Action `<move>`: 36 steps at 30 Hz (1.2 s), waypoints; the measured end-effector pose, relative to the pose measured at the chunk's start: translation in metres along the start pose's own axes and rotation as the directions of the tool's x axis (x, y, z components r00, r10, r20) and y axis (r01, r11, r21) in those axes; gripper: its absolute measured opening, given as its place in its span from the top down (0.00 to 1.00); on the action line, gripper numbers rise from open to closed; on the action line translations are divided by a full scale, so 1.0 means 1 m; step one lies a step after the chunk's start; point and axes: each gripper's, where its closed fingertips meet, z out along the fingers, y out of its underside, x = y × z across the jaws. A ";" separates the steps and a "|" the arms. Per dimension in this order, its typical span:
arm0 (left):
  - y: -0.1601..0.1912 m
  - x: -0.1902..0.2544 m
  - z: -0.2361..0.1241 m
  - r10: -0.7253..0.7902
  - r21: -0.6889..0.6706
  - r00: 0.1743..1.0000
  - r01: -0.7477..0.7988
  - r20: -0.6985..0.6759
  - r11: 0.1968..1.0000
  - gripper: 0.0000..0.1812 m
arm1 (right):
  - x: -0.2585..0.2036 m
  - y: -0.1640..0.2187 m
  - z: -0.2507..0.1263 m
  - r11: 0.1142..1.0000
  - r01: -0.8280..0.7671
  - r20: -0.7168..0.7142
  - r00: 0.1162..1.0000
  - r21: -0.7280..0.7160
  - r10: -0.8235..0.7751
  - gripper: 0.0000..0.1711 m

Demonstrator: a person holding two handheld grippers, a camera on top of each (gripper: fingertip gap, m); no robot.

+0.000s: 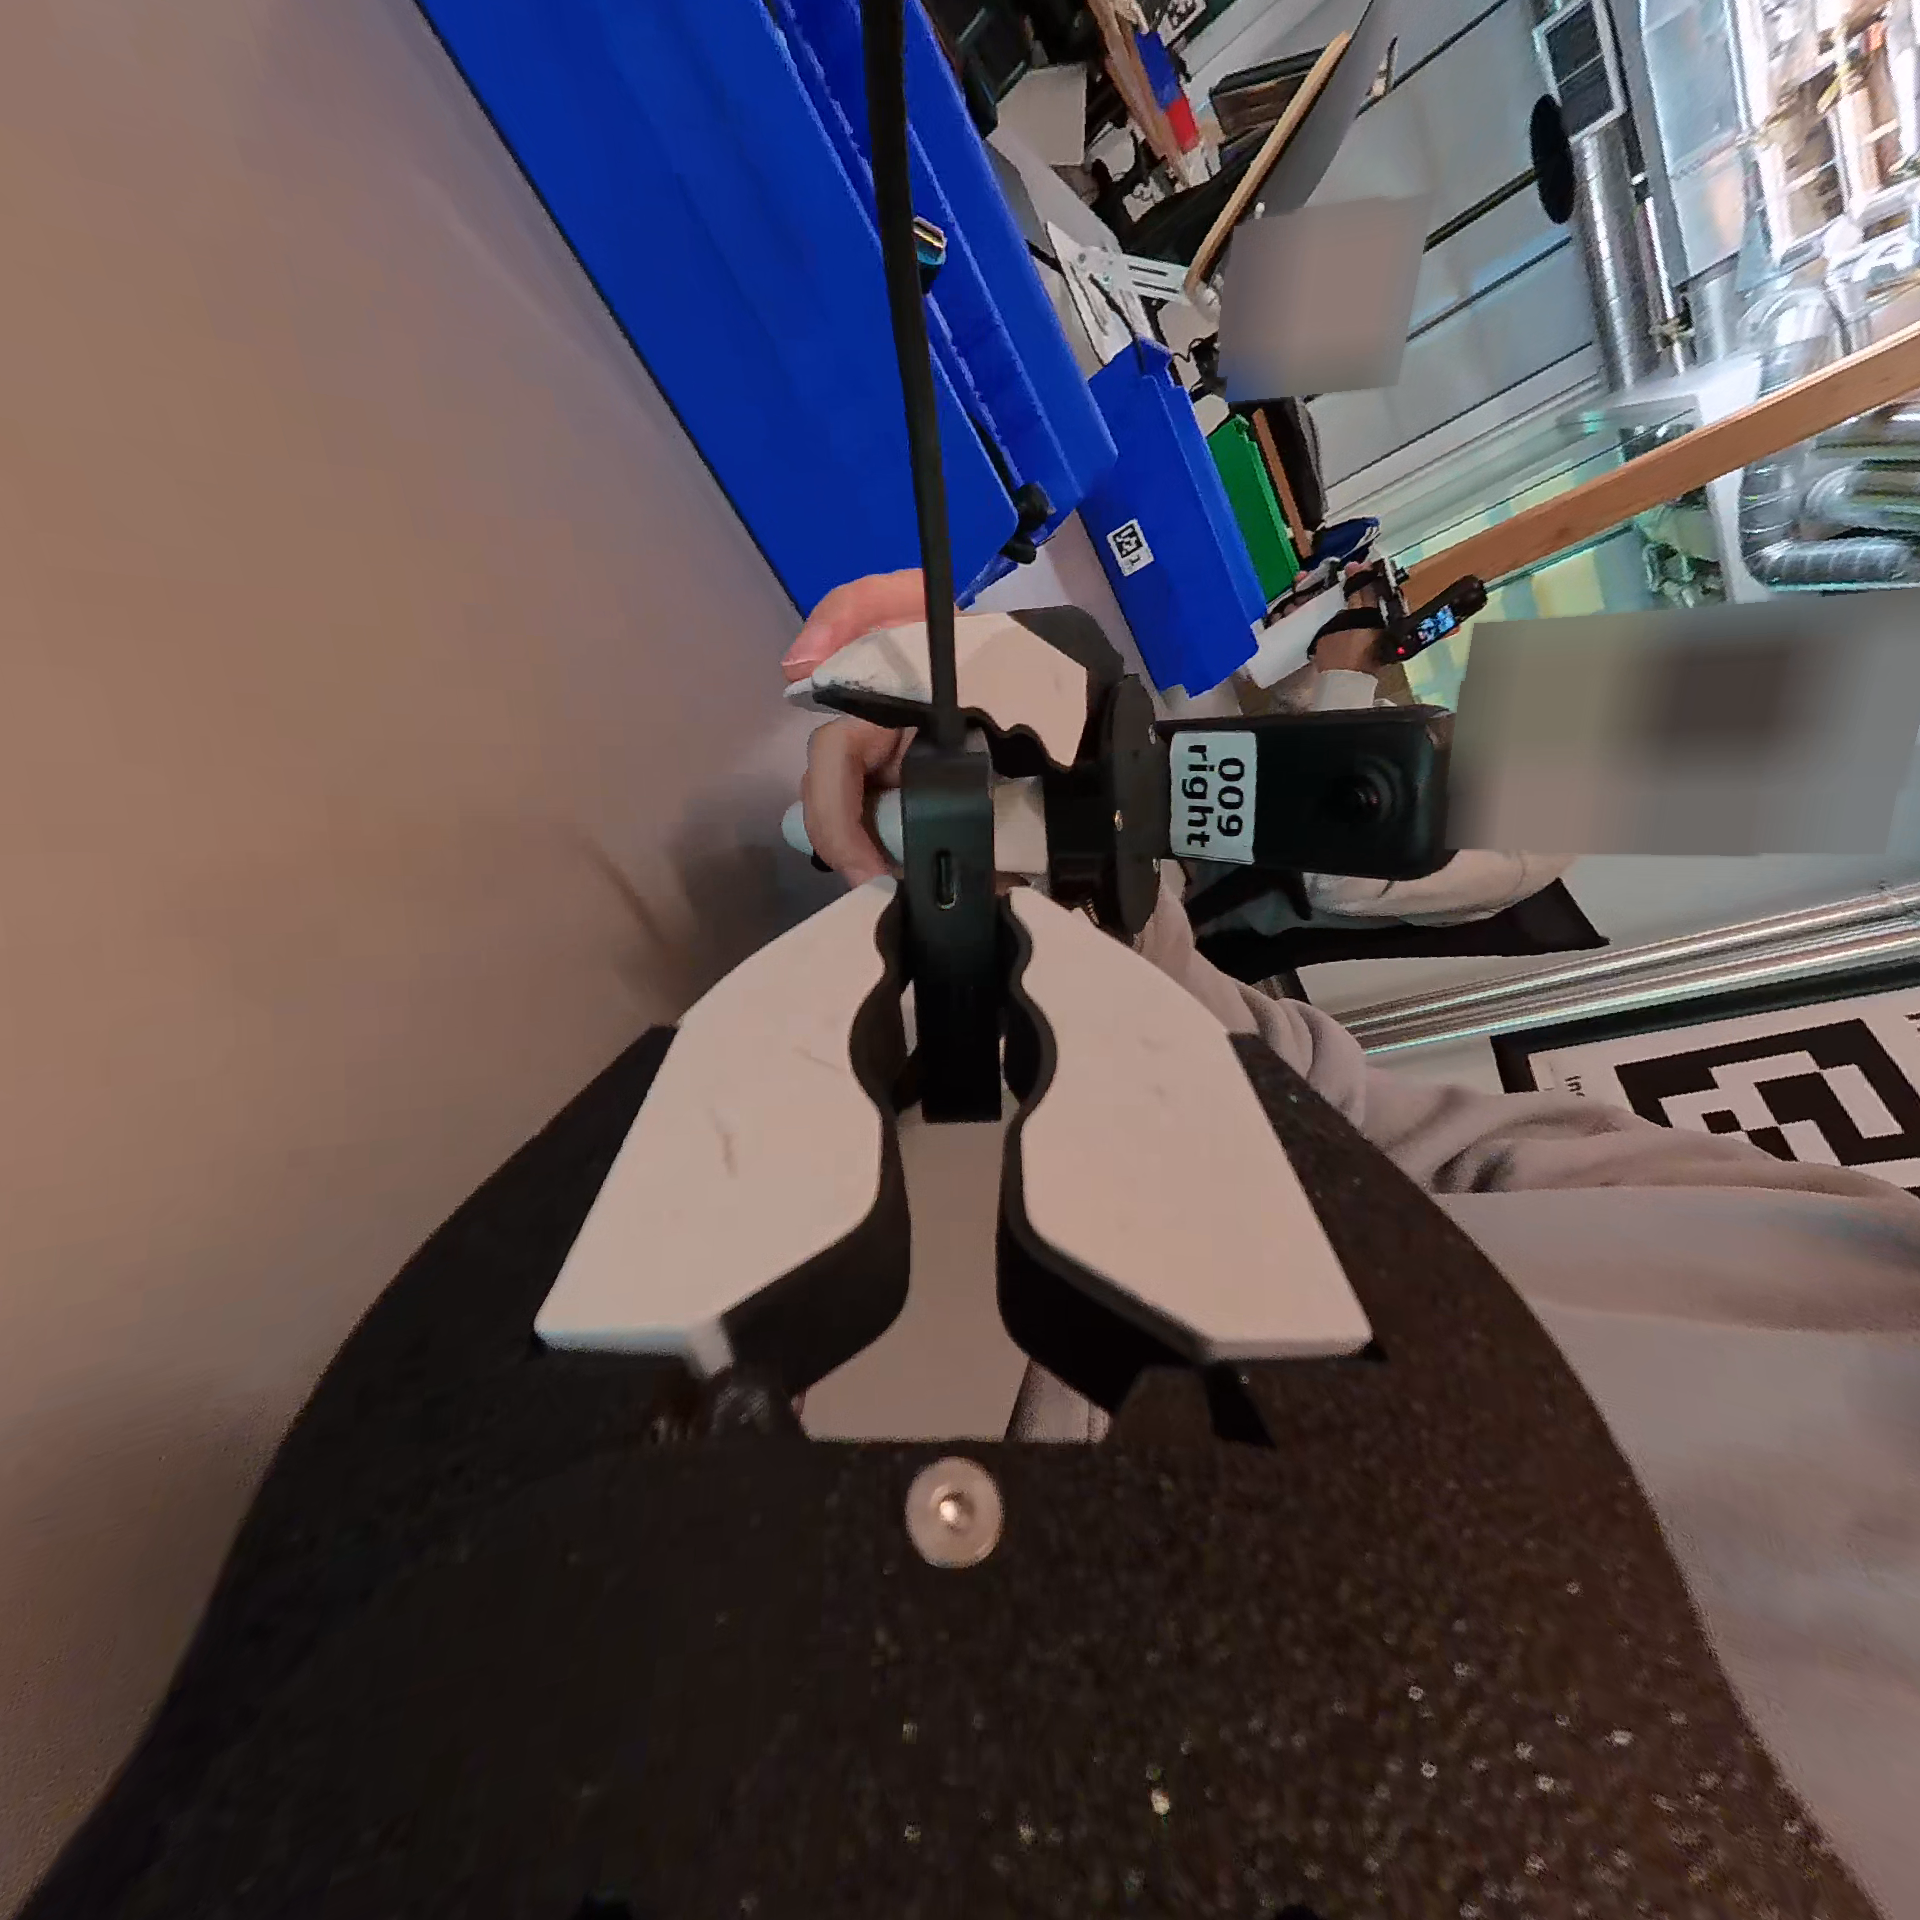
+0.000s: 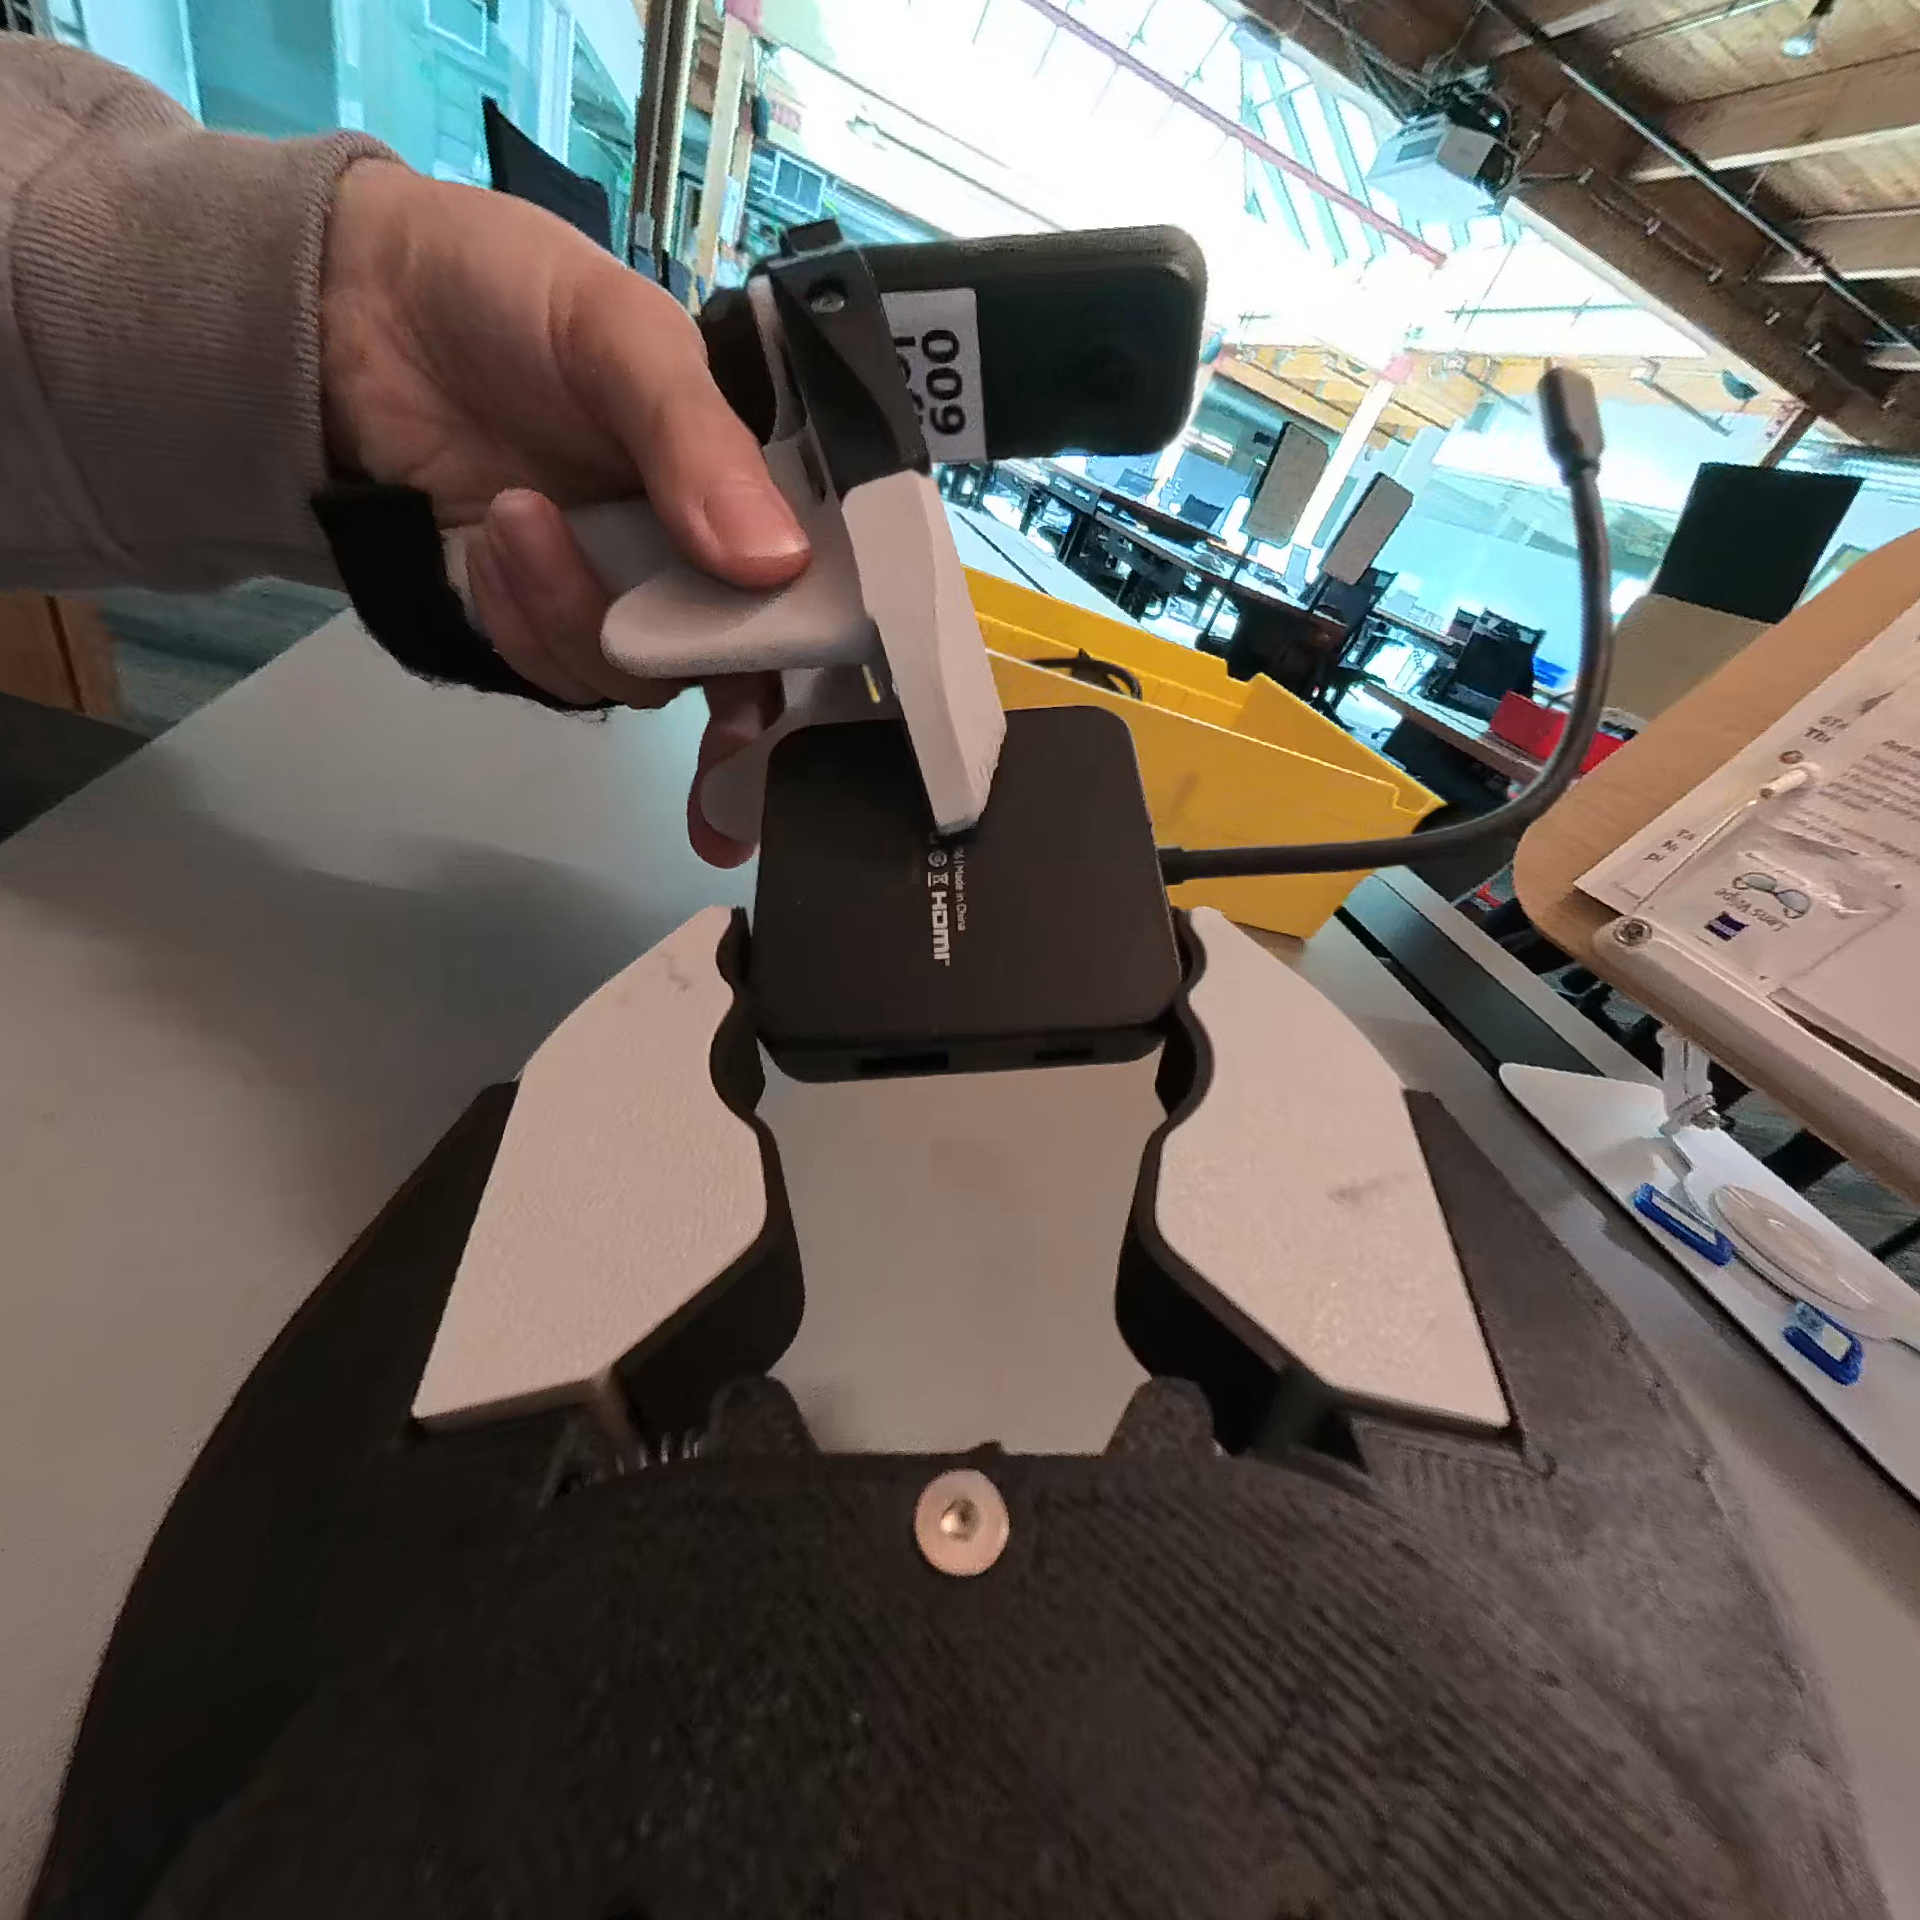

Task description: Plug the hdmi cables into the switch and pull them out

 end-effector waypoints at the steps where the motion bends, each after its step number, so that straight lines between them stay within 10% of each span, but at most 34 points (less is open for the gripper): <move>1: 0.000 -0.001 0.000 0.000 -0.001 1.000 0.000 0.003 1.000 0.93 | 0.001 0.001 0.000 1.000 0.003 -0.003 1.000 -0.005 -0.003 0.56; 16: -0.023 0.007 -0.017 0.143 0.172 0.989 -0.136 -0.029 0.976 0.88 | 0.009 -0.009 -0.007 0.963 -0.268 0.086 0.961 0.041 0.264 0.57; 22: -0.089 -0.053 -0.141 0.202 0.289 0.803 -0.419 0.561 0.861 0.83 | 0.032 -0.001 -0.020 0.948 -0.307 0.024 0.952 0.090 0.306 0.57; 27: -0.109 -0.170 -0.226 -0.067 0.247 0.642 -0.194 0.763 0.949 0.76 | 0.033 -0.006 -0.020 0.913 -0.375 0.067 0.927 0.159 0.369 0.57; 33: -0.106 -0.218 -0.194 -0.216 0.278 0.788 0.060 0.577 0.959 0.88 | 0.034 -0.010 -0.025 0.893 -0.406 0.098 0.914 0.196 0.394 0.57; 36: -0.111 -0.211 -0.195 -0.138 0.279 0.777 -0.050 0.614 0.959 0.96 | 0.037 -0.010 -0.028 0.887 -0.411 0.091 0.912 0.210 0.401 0.57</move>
